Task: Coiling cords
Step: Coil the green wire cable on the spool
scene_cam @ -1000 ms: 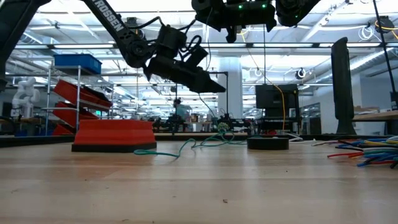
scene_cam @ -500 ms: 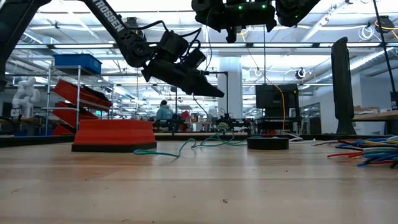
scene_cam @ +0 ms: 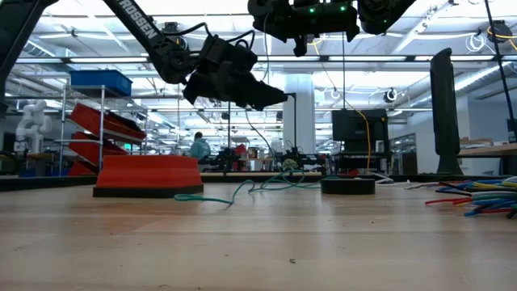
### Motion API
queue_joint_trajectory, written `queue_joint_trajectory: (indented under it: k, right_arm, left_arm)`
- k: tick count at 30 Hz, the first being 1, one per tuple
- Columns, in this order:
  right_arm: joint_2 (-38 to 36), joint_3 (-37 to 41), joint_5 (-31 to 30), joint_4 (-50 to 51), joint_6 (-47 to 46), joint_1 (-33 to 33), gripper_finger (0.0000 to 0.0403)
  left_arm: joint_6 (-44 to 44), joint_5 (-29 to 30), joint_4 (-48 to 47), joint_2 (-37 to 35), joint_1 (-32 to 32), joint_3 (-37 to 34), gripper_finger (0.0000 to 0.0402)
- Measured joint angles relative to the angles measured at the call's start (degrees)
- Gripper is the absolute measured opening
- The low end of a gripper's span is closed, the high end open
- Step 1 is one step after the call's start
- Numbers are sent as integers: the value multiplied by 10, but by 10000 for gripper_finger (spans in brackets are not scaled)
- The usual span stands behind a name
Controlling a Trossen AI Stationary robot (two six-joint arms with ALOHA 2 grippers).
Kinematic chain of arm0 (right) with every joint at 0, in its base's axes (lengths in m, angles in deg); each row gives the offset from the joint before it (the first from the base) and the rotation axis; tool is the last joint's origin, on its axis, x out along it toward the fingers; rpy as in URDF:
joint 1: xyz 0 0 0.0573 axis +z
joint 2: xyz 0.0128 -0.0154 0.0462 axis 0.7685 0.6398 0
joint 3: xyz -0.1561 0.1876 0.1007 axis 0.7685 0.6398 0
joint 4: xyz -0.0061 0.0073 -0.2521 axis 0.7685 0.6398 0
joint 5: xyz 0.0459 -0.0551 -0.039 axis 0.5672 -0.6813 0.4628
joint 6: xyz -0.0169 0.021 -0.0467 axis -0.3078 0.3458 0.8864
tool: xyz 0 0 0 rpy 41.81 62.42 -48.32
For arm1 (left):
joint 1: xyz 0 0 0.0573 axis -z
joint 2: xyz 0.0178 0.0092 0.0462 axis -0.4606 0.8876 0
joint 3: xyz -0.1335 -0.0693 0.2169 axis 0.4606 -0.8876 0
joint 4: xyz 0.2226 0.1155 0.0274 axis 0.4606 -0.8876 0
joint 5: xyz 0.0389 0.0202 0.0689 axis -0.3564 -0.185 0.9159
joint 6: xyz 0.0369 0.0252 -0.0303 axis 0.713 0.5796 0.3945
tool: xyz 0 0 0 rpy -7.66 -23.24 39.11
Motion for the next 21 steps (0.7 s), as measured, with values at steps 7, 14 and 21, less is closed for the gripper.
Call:
queue_joint_trajectory:
  k: [7,14,21]
  right_arm:
    - [0,0,0,8,4,0,0]
    - [0,0,0,13,5,0,0]
    - [0,0,0,13,9,0,0]
  left_arm:
    - [-22,-65,-1,-5,-23,0,145]
    - [-41,-71,32,-12,-17,0,145]
    - [-113,-72,115,-18,-6,0,145]
